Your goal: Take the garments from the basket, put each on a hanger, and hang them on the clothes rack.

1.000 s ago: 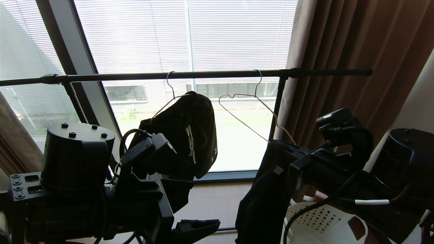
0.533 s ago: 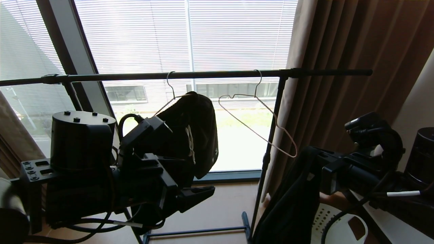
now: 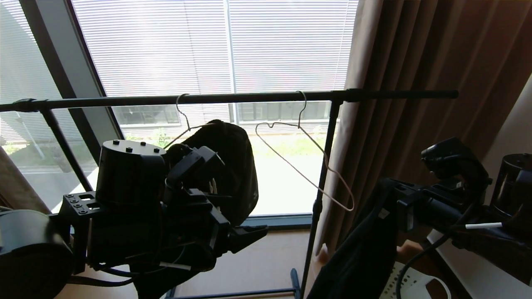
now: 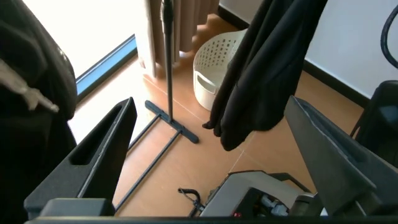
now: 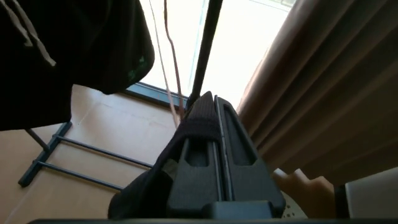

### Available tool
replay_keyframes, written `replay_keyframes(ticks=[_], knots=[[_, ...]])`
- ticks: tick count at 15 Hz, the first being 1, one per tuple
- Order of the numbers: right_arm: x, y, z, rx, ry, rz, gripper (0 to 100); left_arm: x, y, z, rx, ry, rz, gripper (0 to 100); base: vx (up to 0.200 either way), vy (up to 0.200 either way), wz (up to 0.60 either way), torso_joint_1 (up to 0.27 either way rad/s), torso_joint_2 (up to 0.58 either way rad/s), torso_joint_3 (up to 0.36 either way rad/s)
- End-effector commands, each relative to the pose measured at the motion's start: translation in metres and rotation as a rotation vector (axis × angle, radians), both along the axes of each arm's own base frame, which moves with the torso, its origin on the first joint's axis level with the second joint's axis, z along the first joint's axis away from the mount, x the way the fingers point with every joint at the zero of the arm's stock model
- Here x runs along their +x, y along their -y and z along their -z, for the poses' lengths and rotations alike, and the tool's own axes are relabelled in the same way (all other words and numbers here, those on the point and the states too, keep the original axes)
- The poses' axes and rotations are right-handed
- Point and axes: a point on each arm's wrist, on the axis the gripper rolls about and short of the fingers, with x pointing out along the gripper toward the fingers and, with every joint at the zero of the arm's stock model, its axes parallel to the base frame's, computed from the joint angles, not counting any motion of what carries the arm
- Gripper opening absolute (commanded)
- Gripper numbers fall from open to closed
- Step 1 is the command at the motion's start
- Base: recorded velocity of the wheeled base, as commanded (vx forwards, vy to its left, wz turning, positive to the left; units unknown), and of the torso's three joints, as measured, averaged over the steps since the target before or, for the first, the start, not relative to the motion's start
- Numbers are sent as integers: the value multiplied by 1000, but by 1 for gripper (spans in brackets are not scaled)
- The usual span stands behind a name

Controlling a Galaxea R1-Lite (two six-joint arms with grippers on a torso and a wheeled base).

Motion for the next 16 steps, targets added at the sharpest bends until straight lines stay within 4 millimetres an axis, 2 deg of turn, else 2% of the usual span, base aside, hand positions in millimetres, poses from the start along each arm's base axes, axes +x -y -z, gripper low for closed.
replay_keyframes(ticks=[1,2,4,7,11,16], knots=[[1,-1,2,-4,-8,0,0,3,2,4,6,-10,0,100,200,-200,0,12,-2,7],[1,-1,2,-4,-8,0,0,3,2,5,8,-13,0,100,200,-200,0,12,7,2],[2,-1,3,-8,-11,-1,0,4,3,6,7,-12,0,100,0,0,0,0,0,0],[3,-2,4,-10,-15,-1,0,1,16,-3,0,44,-15,100,0,0,0,0,0,0],[5,-3,8,-16,-26,-1,0,5,52,-15,25,70,-24,100,0,0,0,0,0,0],[6,-3,8,-15,-25,-1,0,22,94,-14,25,57,-23,100,0,0,0,0,0,0]])
